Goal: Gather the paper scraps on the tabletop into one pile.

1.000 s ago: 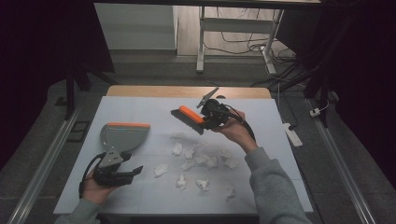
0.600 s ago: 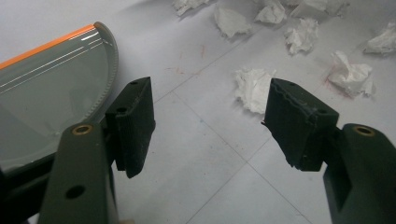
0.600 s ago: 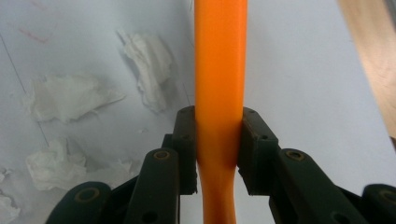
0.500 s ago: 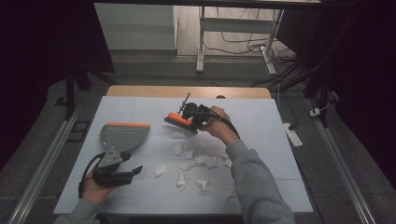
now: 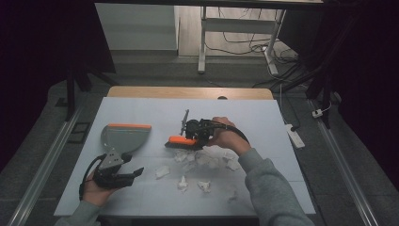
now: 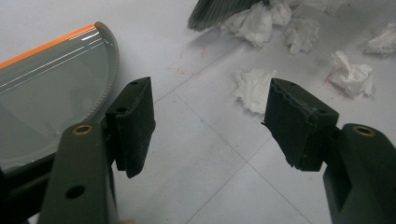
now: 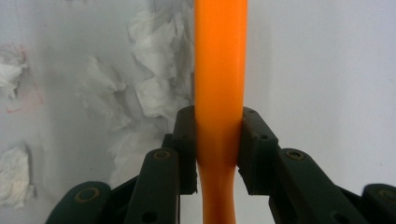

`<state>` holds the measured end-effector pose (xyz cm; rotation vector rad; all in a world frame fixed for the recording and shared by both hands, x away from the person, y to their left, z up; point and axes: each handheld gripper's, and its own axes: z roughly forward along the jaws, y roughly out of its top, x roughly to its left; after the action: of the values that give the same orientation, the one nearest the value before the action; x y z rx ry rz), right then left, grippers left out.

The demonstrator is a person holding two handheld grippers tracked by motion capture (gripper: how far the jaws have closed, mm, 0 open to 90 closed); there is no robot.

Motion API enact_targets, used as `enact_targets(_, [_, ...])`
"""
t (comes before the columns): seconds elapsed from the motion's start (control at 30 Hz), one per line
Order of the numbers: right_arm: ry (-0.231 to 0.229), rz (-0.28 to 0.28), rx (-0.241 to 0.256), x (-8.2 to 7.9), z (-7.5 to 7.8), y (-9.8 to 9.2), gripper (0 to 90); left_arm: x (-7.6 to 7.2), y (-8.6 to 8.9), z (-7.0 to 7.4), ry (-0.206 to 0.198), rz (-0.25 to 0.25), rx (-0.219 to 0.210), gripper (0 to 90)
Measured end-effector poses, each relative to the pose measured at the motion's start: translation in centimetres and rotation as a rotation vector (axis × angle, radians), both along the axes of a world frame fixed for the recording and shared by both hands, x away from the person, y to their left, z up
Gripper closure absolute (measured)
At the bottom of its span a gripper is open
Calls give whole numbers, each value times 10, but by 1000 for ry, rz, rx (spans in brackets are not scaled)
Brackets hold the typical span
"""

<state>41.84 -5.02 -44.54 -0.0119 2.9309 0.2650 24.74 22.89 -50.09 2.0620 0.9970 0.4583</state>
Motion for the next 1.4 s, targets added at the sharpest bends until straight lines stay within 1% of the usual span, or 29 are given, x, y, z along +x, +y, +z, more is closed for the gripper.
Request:
enact_targets(0.03, [0, -17, 22, 0, 3, -3, 707, 0, 0, 0, -1, 1, 0, 340])
enact_targets(0.07, [-11, -28, 55, 1, 6, -7, 707, 0, 0, 0, -1, 3, -1, 340])
enact_targets(0.1, [-7, -61, 95, 3, 11, -12, 707, 0, 0, 1, -2, 4, -2, 340])
enact_targets(0.17, [8, -102, 165, 8, 19, -19, 707, -1, 1, 1, -3, 6, -2, 339])
enact_targets(0.23, [28, -158, 220, 9, 25, -25, 706, 0, 1, 1, -4, 9, -4, 340])
enact_targets(0.27, [27, -186, 252, 9, 28, -29, 707, 0, 1, 0, -4, 10, -4, 340])
enact_targets(0.3, [32, -199, 285, 10, 30, -33, 707, 0, 2, 0, -4, 11, -5, 340])
enact_targets(0.33, [45, -219, 308, 10, 31, -36, 706, 0, 2, 0, -3, 11, -5, 340])
enact_targets(0.47, [48, -278, 332, 7, 30, -44, 707, 0, 2, 1, -5, 14, -4, 340])
enact_targets(0.5, [56, -293, 342, 6, 29, -45, 706, 1, 2, 1, -6, 16, -3, 340])
enact_targets(0.53, [72, -307, 359, 5, 28, -47, 707, 1, 3, 1, -6, 19, -4, 339])
enact_targets(0.63, [118, -302, 386, -1, 26, -46, 707, 1, 5, 1, -7, 27, -9, 339])
enact_targets(0.67, [135, -302, 398, -5, 26, -43, 707, 0, 6, 2, -7, 28, -13, 339])
enact_targets(0.7, [142, -300, 404, -9, 26, -42, 707, 0, 7, 2, -10, 33, -18, 339])
enact_targets(0.73, [163, -307, 416, -15, 26, -38, 706, 0, 8, 3, -11, 35, -18, 339])
enact_targets(0.77, [171, -304, 420, -18, 26, -36, 707, 0, 9, 3, -12, 41, -16, 339])
enact_targets(0.8, [191, -311, 428, -24, 26, -33, 707, 0, 10, 3, -13, 44, -19, 339])
enact_targets(0.83, [208, -302, 426, -29, 24, -29, 706, 0, 11, 3, -13, 50, -21, 339])
enact_targets(0.87, [230, -292, 411, -36, 23, -24, 707, 1, 12, 3, -13, 52, -21, 339])
enact_targets(0.97, [258, -283, 399, -47, 17, -11, 706, 0, 13, 4, -16, 56, -22, 339])
enact_targets(1.0, [273, -290, 393, -51, 15, -6, 707, -1, 14, 5, -19, 58, -25, 339])
enact_targets(1.07, [318, -326, 382, -58, 11, 4, 706, -3, 15, 8, -32, 63, -28, 339])
enact_targets(1.1, [330, -327, 374, -60, 10, 9, 706, -3, 16, 9, -36, 68, -32, 339])
enact_targets(1.13, [338, -314, 368, -63, 7, 15, 706, -4, 17, 10, -40, 70, -35, 339])
enact_targets(1.2, [359, -302, 338, -70, 3, 26, 707, -4, 19, 10, -42, 78, -35, 339])
enact_targets(1.23, [360, -304, 329, -73, 0, 32, 707, -4, 20, 10, -42, 81, -37, 339])
enact_targets(1.27, [371, -308, 318, -76, -2, 37, 706, -4, 21, 10, -42, 83, -36, 339])
enact_targets(1.3, [390, -311, 308, -78, -6, 44, 706, -4, 22, 10, -42, 85, -38, 339])
enact_targets(1.4, [400, -315, 278, -81, -13, 56, 707, -4, 22, 10, -41, 86, -39, 339])
